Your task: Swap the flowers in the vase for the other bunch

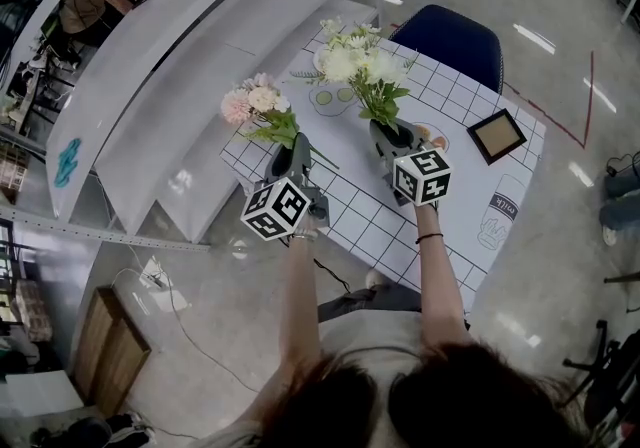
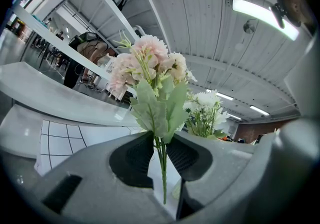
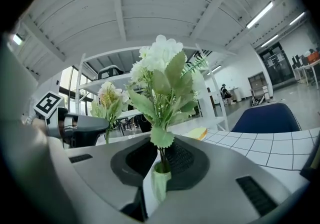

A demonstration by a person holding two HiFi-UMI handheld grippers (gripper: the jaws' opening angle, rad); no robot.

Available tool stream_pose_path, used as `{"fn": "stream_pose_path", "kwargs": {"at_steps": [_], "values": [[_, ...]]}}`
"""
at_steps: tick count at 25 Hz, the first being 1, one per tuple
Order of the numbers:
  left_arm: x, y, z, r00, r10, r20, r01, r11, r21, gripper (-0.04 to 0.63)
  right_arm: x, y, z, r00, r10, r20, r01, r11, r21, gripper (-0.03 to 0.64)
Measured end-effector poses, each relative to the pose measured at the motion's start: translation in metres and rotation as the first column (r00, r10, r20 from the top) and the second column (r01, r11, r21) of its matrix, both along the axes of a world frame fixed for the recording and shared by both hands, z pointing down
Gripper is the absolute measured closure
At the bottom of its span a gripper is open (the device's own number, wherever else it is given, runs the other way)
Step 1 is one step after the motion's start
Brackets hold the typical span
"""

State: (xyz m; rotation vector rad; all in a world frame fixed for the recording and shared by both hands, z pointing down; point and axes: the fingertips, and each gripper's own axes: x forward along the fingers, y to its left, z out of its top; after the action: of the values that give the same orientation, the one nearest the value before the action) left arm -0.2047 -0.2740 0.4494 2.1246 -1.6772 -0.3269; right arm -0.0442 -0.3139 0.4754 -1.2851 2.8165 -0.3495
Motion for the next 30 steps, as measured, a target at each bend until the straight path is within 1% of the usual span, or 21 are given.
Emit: {"fn": "stream_pose_path", "kwargs": {"at_steps": [9, 14, 25, 30], "values": [[-0.003, -0.001, 0.004, 1.000, -0.009, -0.003, 0.009, 1.000, -0.006, 0.518, 0.000, 0.003, 0.012, 1.000, -0.007, -0.023, 0.006, 1.000, -0.015, 0.572], [-0.003, -0.002, 0.005, 1.000, -0.009, -0.004, 0.009, 1.000, -0.011, 0.518, 0.000, 0.003, 0.013, 0.999, 0.001, -0.052, -0.002, 1.000, -0.006, 0.572], [-0.005, -0.003, 0.008, 1.000, -0.006, -0.006, 0.006, 1.000, -0.018, 0.518, -0.003, 0.005, 0.012, 0.996, 0.014, -0.083, -0.013, 1.000, 0.014, 0.571], [-0.005, -0.002, 0.010, 1.000, -0.007, -0.008, 0.007, 1.000, -0.021, 0.518, -0.002, 0.007, 0.013, 0.996, 0.027, -0.088, -0.025, 0.999, 0.023, 0.551]]}}
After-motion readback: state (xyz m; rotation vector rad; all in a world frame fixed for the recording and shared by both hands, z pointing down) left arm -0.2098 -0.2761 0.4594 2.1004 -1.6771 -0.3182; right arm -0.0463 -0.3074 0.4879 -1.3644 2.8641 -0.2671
